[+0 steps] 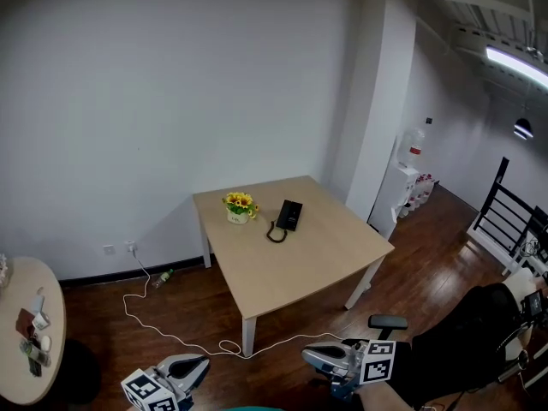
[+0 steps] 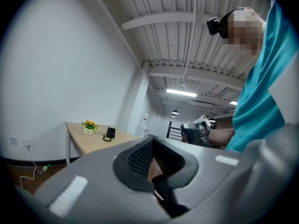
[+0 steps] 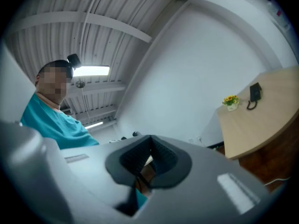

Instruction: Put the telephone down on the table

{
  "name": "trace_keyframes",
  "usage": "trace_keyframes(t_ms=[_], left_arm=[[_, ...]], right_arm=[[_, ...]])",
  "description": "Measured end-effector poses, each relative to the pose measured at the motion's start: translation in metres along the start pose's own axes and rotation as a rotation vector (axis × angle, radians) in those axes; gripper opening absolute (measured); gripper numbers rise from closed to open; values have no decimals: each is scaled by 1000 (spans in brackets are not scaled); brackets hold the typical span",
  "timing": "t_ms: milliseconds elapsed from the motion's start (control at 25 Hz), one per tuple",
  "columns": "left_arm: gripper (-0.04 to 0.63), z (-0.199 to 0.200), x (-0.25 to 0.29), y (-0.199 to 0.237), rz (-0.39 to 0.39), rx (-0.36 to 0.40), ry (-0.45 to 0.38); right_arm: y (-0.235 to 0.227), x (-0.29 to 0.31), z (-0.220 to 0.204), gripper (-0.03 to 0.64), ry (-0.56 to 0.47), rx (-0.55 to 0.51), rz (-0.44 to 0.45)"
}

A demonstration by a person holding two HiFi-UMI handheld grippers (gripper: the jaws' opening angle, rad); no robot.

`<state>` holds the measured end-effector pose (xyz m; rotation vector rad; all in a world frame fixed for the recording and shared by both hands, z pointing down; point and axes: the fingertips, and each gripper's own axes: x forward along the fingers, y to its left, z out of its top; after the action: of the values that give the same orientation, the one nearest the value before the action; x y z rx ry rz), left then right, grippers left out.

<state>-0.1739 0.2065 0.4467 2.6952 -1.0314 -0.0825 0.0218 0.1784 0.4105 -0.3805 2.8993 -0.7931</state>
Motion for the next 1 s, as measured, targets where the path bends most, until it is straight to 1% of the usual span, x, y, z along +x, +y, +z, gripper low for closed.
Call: trace_keyframes(t_ms=[120,240,360,480,600,800,1000], left_arm=[[3,-20,26,-43,7,-45,7],[4,-31,47,-77,28,-76,2],[4,-38,53,-99,42,-75,1],[3,-37,50,-101,64,-44,-4],[3,-30,41,-97,76,-34,-15],[3,-26,17,-83,75,-51,-23],[3,-23,-2,-71,68,-49,-26]], right_arm=[[7,-37,-22,2,20,0,3],[9,-69,-40,2,26,4,1],[9,-90,-54,2,33,10,-19],[6,-98,-56,2,32,-29,-52],[6,-101,-55,2,22,-52,-77],[13,-93,-56,0,-13,-56,-134],[24,-75,-59,0,-1,-94,-151]])
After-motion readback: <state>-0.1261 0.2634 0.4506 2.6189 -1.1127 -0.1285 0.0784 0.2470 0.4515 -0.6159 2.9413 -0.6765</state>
